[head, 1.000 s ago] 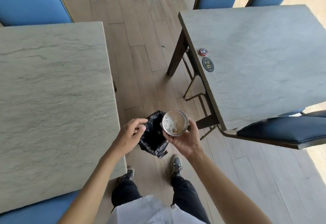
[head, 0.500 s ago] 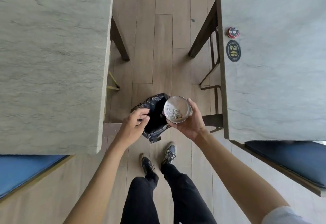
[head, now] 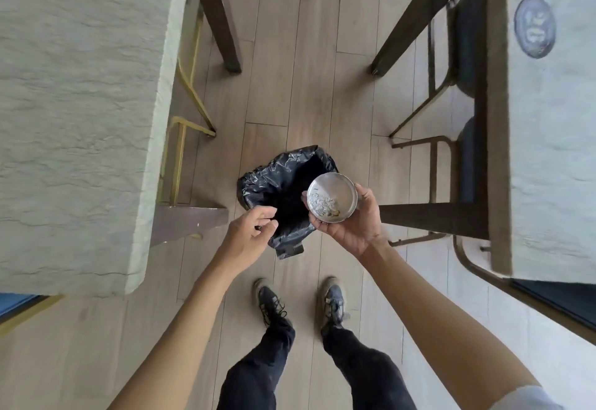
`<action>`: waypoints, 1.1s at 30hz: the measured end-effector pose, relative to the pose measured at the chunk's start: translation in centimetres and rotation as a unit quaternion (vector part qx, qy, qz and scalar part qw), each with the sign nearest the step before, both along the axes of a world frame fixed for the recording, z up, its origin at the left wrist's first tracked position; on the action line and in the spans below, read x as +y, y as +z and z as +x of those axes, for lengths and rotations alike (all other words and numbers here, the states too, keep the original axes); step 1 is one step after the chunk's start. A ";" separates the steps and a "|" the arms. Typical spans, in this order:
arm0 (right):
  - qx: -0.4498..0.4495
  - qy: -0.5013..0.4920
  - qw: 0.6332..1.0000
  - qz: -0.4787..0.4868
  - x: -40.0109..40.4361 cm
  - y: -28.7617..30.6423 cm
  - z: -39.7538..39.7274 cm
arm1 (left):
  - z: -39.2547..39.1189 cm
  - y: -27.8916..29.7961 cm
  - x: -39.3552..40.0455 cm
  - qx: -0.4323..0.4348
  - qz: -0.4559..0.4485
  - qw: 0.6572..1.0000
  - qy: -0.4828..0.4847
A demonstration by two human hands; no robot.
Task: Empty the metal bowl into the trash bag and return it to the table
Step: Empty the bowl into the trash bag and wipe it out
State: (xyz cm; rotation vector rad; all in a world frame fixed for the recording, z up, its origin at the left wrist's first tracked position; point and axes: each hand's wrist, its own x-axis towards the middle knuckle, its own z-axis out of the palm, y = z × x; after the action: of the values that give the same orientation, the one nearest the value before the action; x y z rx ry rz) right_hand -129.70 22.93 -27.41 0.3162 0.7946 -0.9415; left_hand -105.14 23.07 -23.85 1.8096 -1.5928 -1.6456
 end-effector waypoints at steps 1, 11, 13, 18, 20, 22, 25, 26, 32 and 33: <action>-0.003 0.008 1.000 -0.001 -0.2 -2.1 0.1 | 0.1 -1.6 0.1 -0.001 0.001 1.000 0.002; -0.025 0.095 0.993 -0.067 -2.9 -15.5 -0.4 | -0.2 -15.1 0.5 -0.010 0.001 1.000 0.022; -0.016 0.101 0.992 -0.080 -3.7 -17.1 -0.2 | -0.3 -16.7 0.5 -0.009 0.000 1.000 0.027; 0.013 0.091 0.993 -0.079 -5.3 -20.3 -0.3 | 0.2 -19.6 0.2 -0.016 -0.020 0.999 0.027; 0.021 0.083 0.994 -0.066 -5.9 -21.2 -0.4 | 0.3 -20.5 -0.1 -0.023 -0.029 0.999 0.024; 0.042 0.082 0.994 -0.058 -6.4 -22.0 -0.3 | 0.4 -21.3 -0.5 -0.027 -0.038 0.999 0.018; 0.063 0.093 0.992 -0.055 -6.8 -22.6 -0.1 | 0.3 -22.1 -1.2 -0.025 -0.048 0.998 0.014; 0.067 0.096 0.991 -0.057 -6.8 -22.7 -0.1 | 0.2 -22.4 -1.5 -0.025 -0.052 0.998 0.014; 0.071 0.088 0.992 -0.064 -6.5 -23.0 -0.4 | 0.0 -23.1 -1.9 -0.024 -0.065 0.997 0.023; 0.075 0.087 0.991 -0.066 -6.5 -22.9 -0.4 | 0.0 -23.1 -1.8 -0.023 -0.066 0.997 0.023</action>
State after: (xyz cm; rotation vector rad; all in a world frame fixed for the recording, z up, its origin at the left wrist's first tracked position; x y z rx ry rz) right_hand -130.06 16.43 -50.33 0.0596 0.8778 -0.8552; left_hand -105.10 21.32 -46.96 1.8152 -1.6251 -1.4529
